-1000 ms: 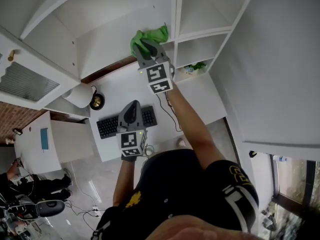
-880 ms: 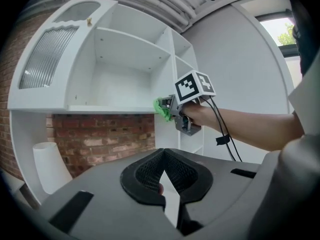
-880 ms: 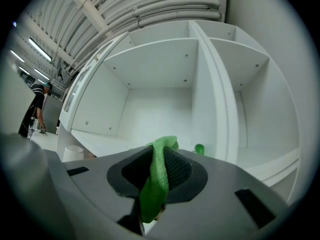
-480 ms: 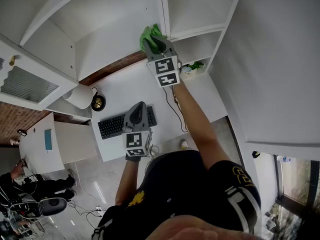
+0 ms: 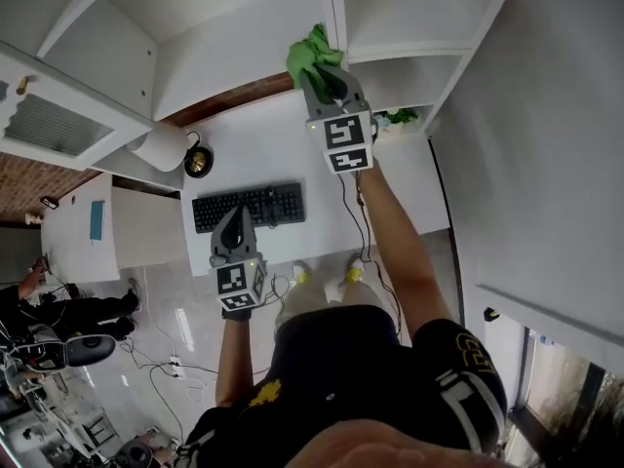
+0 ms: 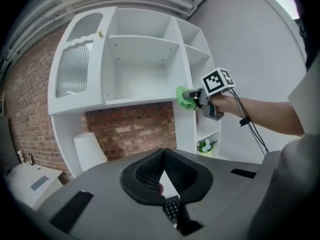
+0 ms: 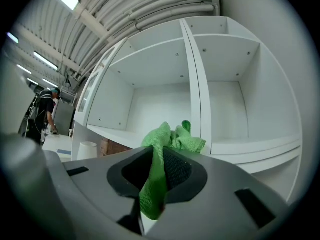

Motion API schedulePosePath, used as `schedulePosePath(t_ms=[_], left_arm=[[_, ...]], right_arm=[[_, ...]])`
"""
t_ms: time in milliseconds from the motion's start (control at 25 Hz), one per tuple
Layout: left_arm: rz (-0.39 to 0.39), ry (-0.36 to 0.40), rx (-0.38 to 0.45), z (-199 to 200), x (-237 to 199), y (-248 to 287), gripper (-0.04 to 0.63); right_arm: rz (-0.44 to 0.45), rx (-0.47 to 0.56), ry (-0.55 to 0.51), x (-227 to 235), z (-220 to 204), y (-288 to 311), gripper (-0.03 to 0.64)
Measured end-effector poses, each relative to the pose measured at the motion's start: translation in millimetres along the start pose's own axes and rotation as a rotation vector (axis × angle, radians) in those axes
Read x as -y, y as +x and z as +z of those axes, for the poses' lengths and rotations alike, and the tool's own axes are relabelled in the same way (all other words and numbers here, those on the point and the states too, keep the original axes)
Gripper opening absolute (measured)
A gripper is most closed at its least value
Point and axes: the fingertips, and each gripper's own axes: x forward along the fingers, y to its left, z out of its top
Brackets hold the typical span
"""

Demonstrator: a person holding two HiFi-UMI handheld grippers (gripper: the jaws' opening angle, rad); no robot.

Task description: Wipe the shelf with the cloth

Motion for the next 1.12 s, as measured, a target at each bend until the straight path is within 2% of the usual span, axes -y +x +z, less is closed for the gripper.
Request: schedulePosePath(t_ms=[240, 560, 800, 920, 1120], left_arm=[[0.000, 0.017, -0.063, -26.1, 7.5, -34.1, 0.018], [-0.019, 0.000, 0.025, -15.0, -1.7, -65.5, 0.018], [-0.014, -0.060, 0.051, -46.6, -17.3, -125.2, 0.018], [-0.012, -0.100, 0.094, -54.7, -37.7, -157.3, 0.018], [-0.060, -0.100, 0.146, -72.5, -60.0, -188.2, 0.018]], right_arm=[[0.042, -0.011, 0.000, -13.1, 8.4, -15.9, 0.057], [0.091, -0.096, 0.038, -55.6, -14.1, -66.5, 0.057], [0.120, -0.102, 0.165, -108.2, -20.0, -138.9, 0.057], [0.086, -0.095, 0.203, -150.0, -18.3, -177.5, 0.057], [0.000, -0.096, 0.191, -218.0, -29.4, -242.0, 0.058]])
